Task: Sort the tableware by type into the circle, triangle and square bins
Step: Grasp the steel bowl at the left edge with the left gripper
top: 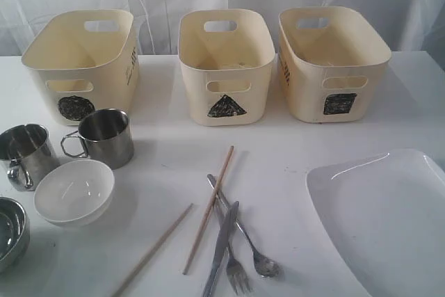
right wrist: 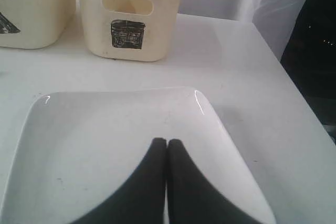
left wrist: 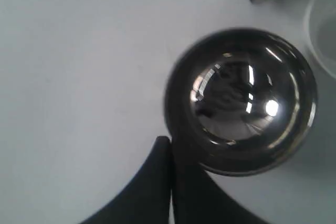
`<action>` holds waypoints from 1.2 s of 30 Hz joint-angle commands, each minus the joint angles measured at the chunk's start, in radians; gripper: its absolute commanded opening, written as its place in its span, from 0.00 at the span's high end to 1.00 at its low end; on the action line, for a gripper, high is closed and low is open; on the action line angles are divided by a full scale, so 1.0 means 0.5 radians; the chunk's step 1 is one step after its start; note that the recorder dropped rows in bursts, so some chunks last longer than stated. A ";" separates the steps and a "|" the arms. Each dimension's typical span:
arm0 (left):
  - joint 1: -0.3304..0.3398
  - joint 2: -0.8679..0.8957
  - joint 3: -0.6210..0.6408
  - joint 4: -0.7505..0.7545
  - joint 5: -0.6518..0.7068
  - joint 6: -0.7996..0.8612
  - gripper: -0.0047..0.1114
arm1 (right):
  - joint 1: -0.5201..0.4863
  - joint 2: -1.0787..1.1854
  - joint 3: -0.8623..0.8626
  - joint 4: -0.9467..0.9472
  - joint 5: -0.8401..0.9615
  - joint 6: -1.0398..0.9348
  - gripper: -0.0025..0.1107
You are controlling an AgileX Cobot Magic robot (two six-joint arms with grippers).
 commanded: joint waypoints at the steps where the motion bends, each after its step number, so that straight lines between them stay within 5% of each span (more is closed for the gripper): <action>1: 0.000 0.293 -0.044 -0.259 0.083 0.237 0.96 | 0.001 -0.013 0.001 -0.002 -0.010 0.005 0.98; 4: 0.000 0.382 -0.044 -0.235 -0.008 0.333 0.95 | 0.001 -0.013 0.001 -0.002 -0.010 0.005 0.98; 7: 0.000 0.413 -0.040 -0.208 -0.237 0.416 0.84 | 0.001 -0.013 0.001 -0.002 -0.010 0.005 0.98; 12: 0.000 0.417 -0.013 -0.208 -0.630 0.515 0.46 | 0.001 -0.013 0.001 -0.002 -0.010 0.005 0.98; 14: 0.000 0.417 0.003 -0.208 -0.680 0.515 0.37 | 0.001 -0.013 0.001 -0.002 -0.010 0.005 0.98; 23: 0.000 0.616 0.204 -0.188 -0.676 0.612 0.36 | 0.001 -0.013 0.001 -0.002 -0.010 0.005 0.98; 29: 0.000 0.832 0.282 -0.192 -0.910 0.623 0.36 | 0.001 -0.013 0.001 -0.002 -0.010 0.005 0.98; 36: 0.000 0.959 0.282 -0.192 -1.081 0.568 0.46 | 0.001 -0.013 0.001 -0.002 -0.010 0.005 0.98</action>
